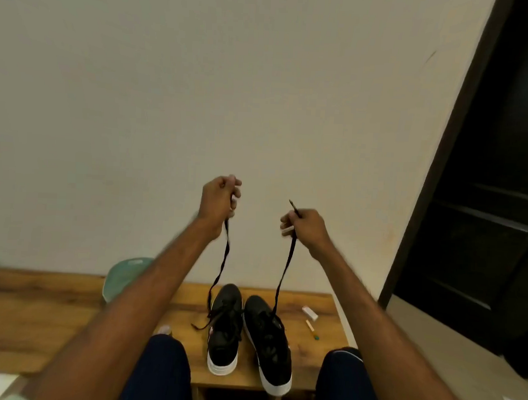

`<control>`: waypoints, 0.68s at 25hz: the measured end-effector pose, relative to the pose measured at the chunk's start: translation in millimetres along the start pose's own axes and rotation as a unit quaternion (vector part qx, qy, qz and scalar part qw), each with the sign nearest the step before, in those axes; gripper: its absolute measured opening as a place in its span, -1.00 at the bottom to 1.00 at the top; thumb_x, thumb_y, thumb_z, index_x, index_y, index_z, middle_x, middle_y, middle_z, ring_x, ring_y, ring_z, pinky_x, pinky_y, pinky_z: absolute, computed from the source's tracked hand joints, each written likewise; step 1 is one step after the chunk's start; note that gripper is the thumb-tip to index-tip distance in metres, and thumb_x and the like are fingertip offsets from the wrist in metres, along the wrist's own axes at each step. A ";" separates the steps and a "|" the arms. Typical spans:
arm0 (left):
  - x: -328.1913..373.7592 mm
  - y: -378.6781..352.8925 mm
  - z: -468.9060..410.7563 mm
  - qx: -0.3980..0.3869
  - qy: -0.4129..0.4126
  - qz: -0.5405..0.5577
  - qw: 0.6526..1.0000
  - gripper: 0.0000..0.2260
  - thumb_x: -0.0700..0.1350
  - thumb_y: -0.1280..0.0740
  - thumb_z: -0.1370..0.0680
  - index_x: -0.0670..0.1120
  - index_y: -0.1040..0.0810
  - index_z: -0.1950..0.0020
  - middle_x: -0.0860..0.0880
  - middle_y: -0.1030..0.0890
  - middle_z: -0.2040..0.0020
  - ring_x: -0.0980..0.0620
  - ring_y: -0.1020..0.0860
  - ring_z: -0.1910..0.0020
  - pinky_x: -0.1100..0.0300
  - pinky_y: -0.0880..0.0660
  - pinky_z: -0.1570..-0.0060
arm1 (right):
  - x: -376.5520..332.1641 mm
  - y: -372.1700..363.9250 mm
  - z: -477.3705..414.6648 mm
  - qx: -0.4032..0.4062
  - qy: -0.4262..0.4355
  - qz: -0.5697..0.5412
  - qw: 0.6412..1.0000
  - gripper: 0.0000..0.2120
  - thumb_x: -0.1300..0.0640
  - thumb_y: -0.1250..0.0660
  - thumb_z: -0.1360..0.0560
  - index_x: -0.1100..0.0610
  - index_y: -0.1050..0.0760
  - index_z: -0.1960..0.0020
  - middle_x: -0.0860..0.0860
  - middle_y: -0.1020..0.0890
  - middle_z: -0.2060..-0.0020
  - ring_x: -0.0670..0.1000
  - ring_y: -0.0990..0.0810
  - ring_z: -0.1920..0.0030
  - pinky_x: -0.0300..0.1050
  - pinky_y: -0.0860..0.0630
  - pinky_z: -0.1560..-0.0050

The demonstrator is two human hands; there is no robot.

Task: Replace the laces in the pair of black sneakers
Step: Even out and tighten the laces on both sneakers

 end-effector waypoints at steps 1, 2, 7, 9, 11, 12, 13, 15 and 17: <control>-38.7 1.3 3.6 -0.002 0.010 -0.061 0.998 -0.76 -0.09 -0.19 -0.68 -0.19 -0.56 0.04 0.02 -0.52 0.25 0.08 -0.47 0.34 0.28 -0.40 0.38 | 34.6 -10.6 -0.4 -0.015 -0.030 -0.009 0.999 -0.70 0.19 -0.16 -0.67 0.25 -0.61 0.09 0.14 -0.62 0.25 0.03 -0.54 0.38 -0.16 -0.53 0.33; -80.4 0.9 8.1 -0.017 0.021 -0.123 0.992 -0.76 -0.07 -0.23 -0.67 -0.20 -0.59 0.02 0.03 -0.56 0.19 0.04 -0.54 0.21 0.24 -0.44 0.27 | 68.3 -20.7 -1.1 -0.026 -0.053 0.009 0.998 -0.70 0.19 -0.17 -0.67 0.22 -0.62 0.10 0.10 -0.59 0.30 0.02 -0.50 0.41 -0.17 -0.49 0.38; -259.0 -15.7 52.7 -0.176 0.071 -0.458 0.869 -0.73 0.06 -0.21 -0.65 -0.08 -0.59 -0.11 -0.04 -0.65 -0.06 -0.04 -0.61 -0.03 0.11 -0.52 0.01 | 231.0 -83.4 7.3 -0.121 -0.129 0.184 0.967 -0.82 0.09 -0.32 -0.56 0.13 -0.65 0.12 0.03 -0.67 0.23 0.04 -0.61 0.16 -0.05 -0.56 0.11; -304.4 -30.3 60.9 -0.220 0.060 -0.549 0.805 -0.75 0.02 -0.18 -0.66 -0.08 -0.57 -0.14 -0.08 -0.61 -0.08 -0.06 -0.60 0.00 0.08 -0.54 0.04 | 263.7 -100.9 5.8 -0.141 -0.127 0.216 0.958 -0.90 0.04 -0.37 -0.50 0.05 -0.60 0.05 0.00 -0.66 0.15 0.03 -0.62 0.09 0.00 -0.58 0.01; -336.4 -41.4 65.1 -0.264 0.059 -0.611 0.744 -0.76 0.02 -0.18 -0.66 -0.06 -0.50 -0.21 -0.10 -0.52 -0.17 -0.09 -0.58 -0.03 0.05 -0.52 0.03 | 271.5 -119.3 0.6 -0.184 -0.079 0.270 0.942 -0.71 -0.03 -0.38 -0.50 -0.02 -0.54 -0.20 0.01 -0.61 -0.05 0.06 -0.59 -0.06 -0.05 -0.54 -0.09; -347.1 -44.7 64.4 -0.279 0.061 -0.638 0.716 -0.75 0.03 -0.17 -0.67 -0.07 -0.47 -0.25 -0.11 -0.47 -0.21 -0.10 -0.57 -0.05 0.05 -0.51 0.02 | 272.4 -128.2 -2.7 -0.213 -0.053 0.322 0.921 -0.59 -0.07 -0.37 -0.50 -0.06 -0.47 -0.33 0.04 -0.57 -0.14 0.09 -0.56 -0.13 -0.05 -0.50 -0.13; -360.2 -48.8 60.0 -0.287 0.058 -0.658 0.694 -0.73 0.03 -0.16 -0.67 -0.08 -0.43 -0.28 -0.11 -0.44 -0.23 -0.10 -0.56 -0.08 0.05 -0.50 0.02 | 281.1 -138.3 -10.3 -0.237 -0.030 0.371 0.897 -0.53 -0.10 -0.34 -0.52 -0.09 -0.41 -0.41 0.06 -0.53 -0.20 0.12 -0.53 -0.17 -0.04 -0.47 -0.15; -374.7 -55.4 52.3 -0.286 0.053 -0.679 0.673 -0.74 -0.01 -0.15 -0.68 -0.09 -0.40 -0.31 -0.11 -0.44 -0.27 -0.09 -0.54 -0.12 0.07 -0.52 0.01 | 294.3 -150.6 -18.8 -0.271 -0.013 0.415 0.868 -0.52 -0.12 -0.29 -0.54 -0.14 -0.37 -0.45 0.09 -0.52 -0.23 0.13 -0.52 -0.19 -0.03 -0.48 -0.14; -385.5 -63.3 48.6 -0.290 0.042 -0.688 0.664 -0.78 -0.07 -0.15 -0.68 -0.10 -0.41 -0.30 -0.10 -0.44 -0.28 -0.08 -0.52 -0.15 0.09 -0.53 0.01 | 308.7 -154.4 -21.3 -0.275 -0.027 0.408 0.870 -0.56 -0.10 -0.25 -0.56 -0.18 -0.38 -0.44 0.10 -0.54 -0.22 0.13 -0.54 -0.17 -0.03 -0.50 -0.10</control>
Point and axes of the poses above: each hand's wrist, its own z-axis away from the middle knuckle, its own y-axis out of the back of the hand, x = y × z, the point moved 7 cm from there along -z, towards the middle knuckle
